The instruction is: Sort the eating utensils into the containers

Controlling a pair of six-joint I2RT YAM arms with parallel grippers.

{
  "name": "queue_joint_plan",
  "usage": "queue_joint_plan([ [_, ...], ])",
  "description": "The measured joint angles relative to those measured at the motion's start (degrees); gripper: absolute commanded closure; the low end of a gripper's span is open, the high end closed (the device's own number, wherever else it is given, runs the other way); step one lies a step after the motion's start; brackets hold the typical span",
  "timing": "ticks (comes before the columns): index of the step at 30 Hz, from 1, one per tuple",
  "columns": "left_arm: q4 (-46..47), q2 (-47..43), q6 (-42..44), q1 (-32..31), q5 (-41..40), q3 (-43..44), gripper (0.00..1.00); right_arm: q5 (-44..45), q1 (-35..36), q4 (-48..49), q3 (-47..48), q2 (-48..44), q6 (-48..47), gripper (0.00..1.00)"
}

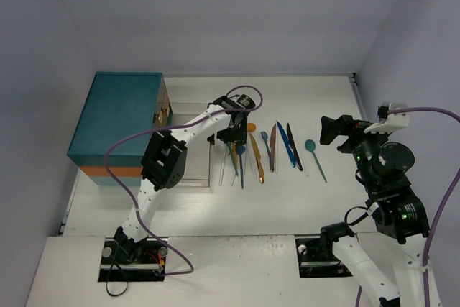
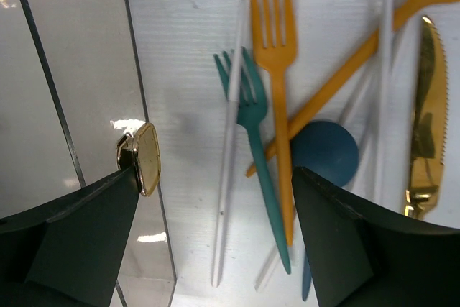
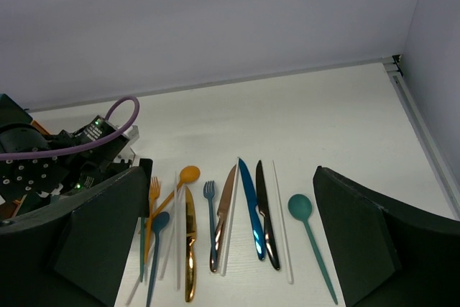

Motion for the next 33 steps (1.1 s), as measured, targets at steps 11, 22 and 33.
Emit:
queue_joint_plan([
  [11,0.42,-0.20,-0.82,-1.14,1.36,0.27,0.10,-0.02,0.00,0.00,0.00,0.00,-0.22,0.00],
  [22,-0.02,-0.32,-0.12,-0.99,1.19,0.63,0.09,-0.04,0.00,-0.02,0.00,0.00,-0.20,0.00],
  [33,-0.86,-0.32,1.68,-1.10,-0.86,2.26,0.09,-0.04,0.00,-0.02,0.00,0.00,-0.18,0.00],
])
